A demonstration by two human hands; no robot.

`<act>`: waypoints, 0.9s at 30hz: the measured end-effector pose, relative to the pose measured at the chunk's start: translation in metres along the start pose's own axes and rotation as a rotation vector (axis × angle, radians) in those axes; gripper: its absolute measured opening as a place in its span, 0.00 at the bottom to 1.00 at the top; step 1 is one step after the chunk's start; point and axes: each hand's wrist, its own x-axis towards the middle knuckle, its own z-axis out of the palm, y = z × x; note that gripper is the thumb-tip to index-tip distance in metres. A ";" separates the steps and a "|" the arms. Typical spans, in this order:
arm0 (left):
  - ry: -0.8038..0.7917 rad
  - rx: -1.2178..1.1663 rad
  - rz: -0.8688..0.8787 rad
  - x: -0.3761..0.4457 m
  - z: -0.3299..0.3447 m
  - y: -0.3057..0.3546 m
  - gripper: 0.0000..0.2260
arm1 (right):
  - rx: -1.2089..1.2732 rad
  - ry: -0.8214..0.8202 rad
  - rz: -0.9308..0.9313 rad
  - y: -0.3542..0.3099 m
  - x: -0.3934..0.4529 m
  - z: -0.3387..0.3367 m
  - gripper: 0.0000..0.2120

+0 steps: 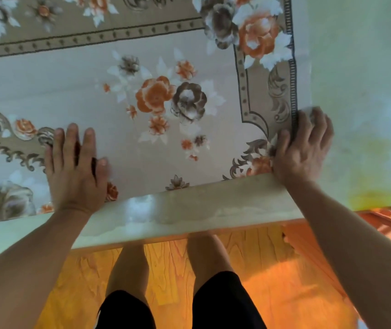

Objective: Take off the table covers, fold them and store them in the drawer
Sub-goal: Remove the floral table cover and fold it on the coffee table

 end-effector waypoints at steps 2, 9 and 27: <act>-0.036 -0.009 -0.026 0.000 -0.002 0.002 0.28 | 0.002 -0.016 0.000 -0.001 -0.002 0.000 0.25; -0.276 0.044 -0.047 0.006 -0.026 0.009 0.29 | -0.088 -0.060 0.173 0.015 -0.004 -0.030 0.17; -0.638 0.162 0.197 -0.068 -0.068 0.116 0.35 | 0.470 -0.262 0.884 -0.010 0.005 -0.067 0.30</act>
